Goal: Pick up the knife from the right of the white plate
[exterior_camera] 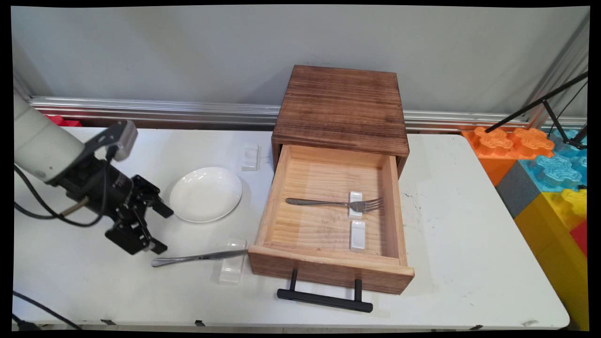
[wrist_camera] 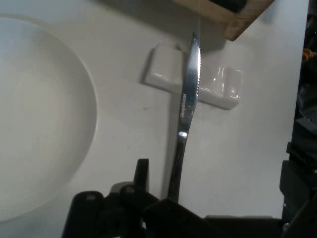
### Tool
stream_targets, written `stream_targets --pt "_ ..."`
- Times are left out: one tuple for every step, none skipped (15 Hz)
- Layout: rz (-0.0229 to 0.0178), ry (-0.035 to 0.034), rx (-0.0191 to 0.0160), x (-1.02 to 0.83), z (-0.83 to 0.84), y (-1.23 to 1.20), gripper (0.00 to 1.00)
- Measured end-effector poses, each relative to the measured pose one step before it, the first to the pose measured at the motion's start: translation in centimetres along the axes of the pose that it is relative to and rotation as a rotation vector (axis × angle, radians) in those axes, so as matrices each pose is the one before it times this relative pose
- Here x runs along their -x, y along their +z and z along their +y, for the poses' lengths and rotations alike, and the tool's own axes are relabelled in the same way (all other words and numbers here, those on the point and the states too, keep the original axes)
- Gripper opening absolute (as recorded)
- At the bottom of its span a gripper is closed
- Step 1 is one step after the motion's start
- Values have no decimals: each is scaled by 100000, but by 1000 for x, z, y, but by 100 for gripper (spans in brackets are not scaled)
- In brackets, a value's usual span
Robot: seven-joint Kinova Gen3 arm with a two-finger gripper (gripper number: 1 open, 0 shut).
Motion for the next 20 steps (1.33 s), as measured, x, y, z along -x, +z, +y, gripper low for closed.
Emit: stream_targets --pt "-132 1095 204 65 153 613 100" --pt "28 914 -72 74 60 509 100" --pt "60 904 -154 88 54 491 100" --pt "193 924 -296 108 8 540 100" --pt "274 859 -337 112 5 498 100" --pt "612 1026 37 132 37 591 100" --pt "489 779 142 113 39 397 100" --pt "503 877 202 155 30 389 100" --pt "444 792 62 201 25 327 100" --pt "268 630 49 190 25 263 100" --pt "295 508 60 273 28 284 100" --pt "345 475 71 271 17 270 100" --pt "195 284 33 194 3 185 100" --pt "363 437 46 327 -33 256 100" --pt "351 413 103 279 -36 201 100" --pt "372 388 115 223 -43 151 100" --pt "454 469 92 252 -57 160 100" --pt "371 388 49 200 -60 119 100" --pt "326 482 55 235 -79 142 100" --pt "276 408 13 204 -72 113 100"
